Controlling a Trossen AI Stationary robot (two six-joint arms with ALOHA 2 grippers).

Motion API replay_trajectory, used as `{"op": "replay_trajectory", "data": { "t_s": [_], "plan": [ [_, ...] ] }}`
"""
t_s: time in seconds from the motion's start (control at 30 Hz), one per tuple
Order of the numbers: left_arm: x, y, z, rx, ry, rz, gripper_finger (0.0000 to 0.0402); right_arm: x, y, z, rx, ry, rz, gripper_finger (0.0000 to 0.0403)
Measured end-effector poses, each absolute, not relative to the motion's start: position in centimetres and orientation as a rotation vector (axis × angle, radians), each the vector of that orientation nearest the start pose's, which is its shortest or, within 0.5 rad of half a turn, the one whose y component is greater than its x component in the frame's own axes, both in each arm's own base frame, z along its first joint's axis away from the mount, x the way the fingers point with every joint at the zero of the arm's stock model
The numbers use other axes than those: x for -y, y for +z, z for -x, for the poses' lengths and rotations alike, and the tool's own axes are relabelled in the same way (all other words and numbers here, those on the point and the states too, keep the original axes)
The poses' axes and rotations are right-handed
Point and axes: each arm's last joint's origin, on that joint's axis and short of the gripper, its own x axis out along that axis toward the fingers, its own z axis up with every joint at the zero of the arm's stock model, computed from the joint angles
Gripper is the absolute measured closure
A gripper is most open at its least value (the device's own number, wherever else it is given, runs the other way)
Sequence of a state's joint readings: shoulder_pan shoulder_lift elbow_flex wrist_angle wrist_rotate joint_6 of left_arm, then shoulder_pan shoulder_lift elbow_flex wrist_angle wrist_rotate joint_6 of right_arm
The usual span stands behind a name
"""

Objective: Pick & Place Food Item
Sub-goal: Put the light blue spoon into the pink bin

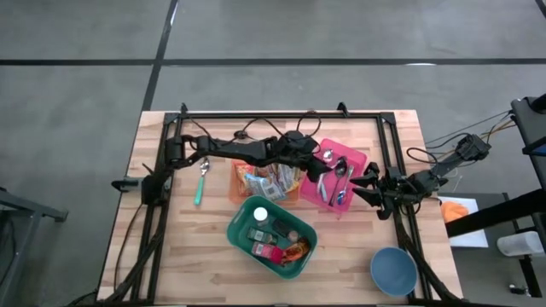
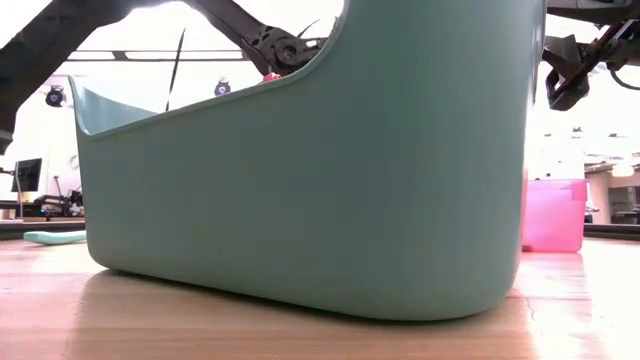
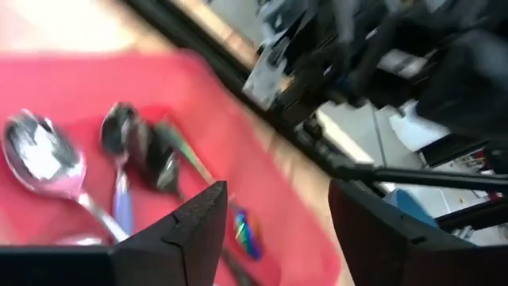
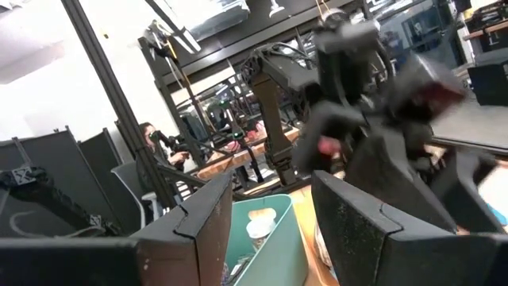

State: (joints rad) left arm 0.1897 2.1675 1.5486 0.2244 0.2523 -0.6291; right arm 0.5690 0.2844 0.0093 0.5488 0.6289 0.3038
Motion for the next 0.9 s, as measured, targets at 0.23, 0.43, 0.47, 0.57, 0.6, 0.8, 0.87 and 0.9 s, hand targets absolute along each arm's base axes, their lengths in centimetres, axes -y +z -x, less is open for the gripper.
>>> {"op": "replay_trajectory", "data": {
  "t_s": [0.23,0.43,0.47,0.57,0.6,0.8,0.87,0.9],
  "plan": [
    [-9.1,24.5,-46.4,-0.321,0.160,0.624,0.0179,-4.3,19.4,-9.9,0.235,-0.025,-0.457,0.0232],
    [-9.2,29.7,-41.9,-0.422,0.329,0.583,0.0179,-4.3,19.4,-9.9,0.239,-0.024,-0.460,0.0232],
    [-9.1,30.4,-40.9,-0.456,0.379,0.577,0.0179,-4.3,19.4,-9.9,0.240,-0.024,-0.461,0.0232],
    [-8.7,31.8,-37.8,-0.559,0.559,0.581,0.0179,-4.3,19.4,-9.9,0.239,-0.024,-0.460,0.0232],
    [-8.5,32.2,-36.8,-0.595,0.623,0.587,0.0179,-4.3,19.4,-9.9,0.238,-0.024,-0.459,0.0232],
    [-7.2,33.3,-30.5,-0.822,0.923,0.710,0.0179,-4.3,19.3,-9.9,0.234,-0.025,-0.457,0.0232],
    [-6.9,33.3,-28.8,-0.876,1.011,0.770,0.0179,-4.3,19.3,-9.9,0.234,-0.025,-0.456,0.0232],
    [-6.7,33.2,-27.9,-0.899,1.054,0.798,0.0179,-4.3,19.3,-9.9,0.234,-0.025,-0.457,0.0232]
  ]
}}
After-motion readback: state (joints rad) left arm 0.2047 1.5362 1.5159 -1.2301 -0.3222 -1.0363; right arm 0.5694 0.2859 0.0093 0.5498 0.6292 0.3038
